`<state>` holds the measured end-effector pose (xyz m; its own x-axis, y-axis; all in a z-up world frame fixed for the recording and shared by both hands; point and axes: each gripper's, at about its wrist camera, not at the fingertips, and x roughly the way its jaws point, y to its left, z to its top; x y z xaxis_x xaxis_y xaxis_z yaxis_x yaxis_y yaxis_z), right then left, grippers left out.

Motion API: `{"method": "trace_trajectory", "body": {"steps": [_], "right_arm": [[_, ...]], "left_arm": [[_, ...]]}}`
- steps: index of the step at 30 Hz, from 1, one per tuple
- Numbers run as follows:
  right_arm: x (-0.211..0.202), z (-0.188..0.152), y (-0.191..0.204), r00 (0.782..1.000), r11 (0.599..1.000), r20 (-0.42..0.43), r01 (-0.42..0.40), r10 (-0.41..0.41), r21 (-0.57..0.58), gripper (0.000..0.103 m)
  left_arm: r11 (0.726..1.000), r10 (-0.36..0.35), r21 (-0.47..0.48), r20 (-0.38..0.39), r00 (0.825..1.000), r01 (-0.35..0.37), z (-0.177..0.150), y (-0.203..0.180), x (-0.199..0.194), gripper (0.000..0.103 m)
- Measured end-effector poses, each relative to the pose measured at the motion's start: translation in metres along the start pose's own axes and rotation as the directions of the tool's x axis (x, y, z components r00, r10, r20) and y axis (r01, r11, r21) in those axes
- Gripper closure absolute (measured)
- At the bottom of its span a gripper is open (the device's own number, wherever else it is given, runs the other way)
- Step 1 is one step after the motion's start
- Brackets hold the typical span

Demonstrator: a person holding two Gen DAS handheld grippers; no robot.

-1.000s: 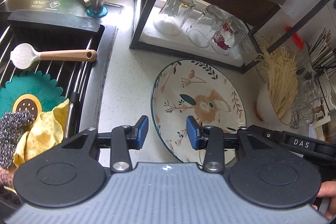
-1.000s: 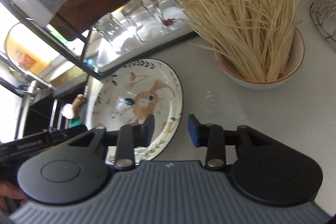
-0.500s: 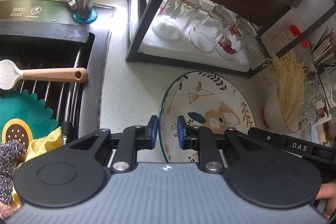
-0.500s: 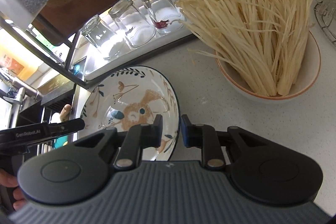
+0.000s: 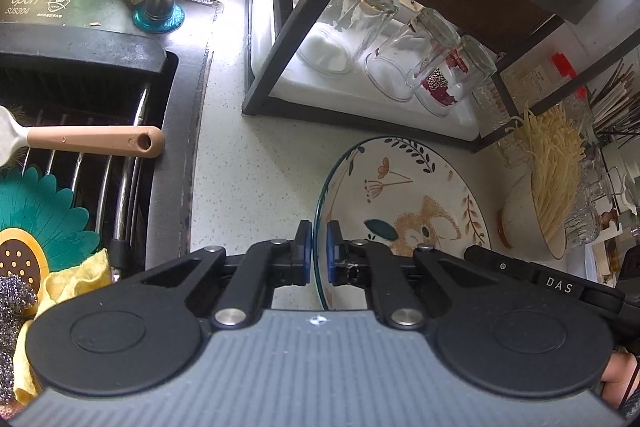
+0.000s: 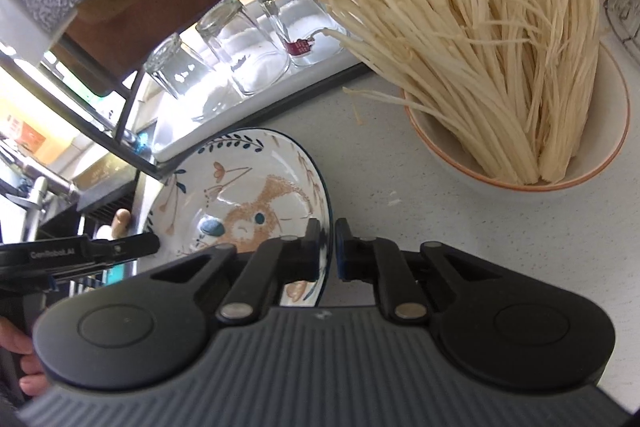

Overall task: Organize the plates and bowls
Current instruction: 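Close the left tool on the floral plate rim while the right tool closes beside it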

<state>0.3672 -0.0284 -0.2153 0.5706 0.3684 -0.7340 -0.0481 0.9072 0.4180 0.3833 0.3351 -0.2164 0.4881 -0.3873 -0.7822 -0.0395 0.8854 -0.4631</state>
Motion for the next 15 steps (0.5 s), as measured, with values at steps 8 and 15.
{"method": "trace_trajectory", "body": {"steps": [8,15], "right_arm": [[0.002,0.002,0.001,1.000,1.000,-0.011,-0.007,0.007,-0.016,0.093],[-0.009,0.004,0.002,1.000,0.999,-0.005,-0.004,0.004,-0.051,0.093]], "left_arm": [[0.999,0.035,-0.003,0.002,0.999,-0.035,0.002,-0.006,-0.003,0.095],[1.000,0.022,-0.010,-0.021,1.000,-0.022,-0.006,-0.010,-0.010,0.095]]}}
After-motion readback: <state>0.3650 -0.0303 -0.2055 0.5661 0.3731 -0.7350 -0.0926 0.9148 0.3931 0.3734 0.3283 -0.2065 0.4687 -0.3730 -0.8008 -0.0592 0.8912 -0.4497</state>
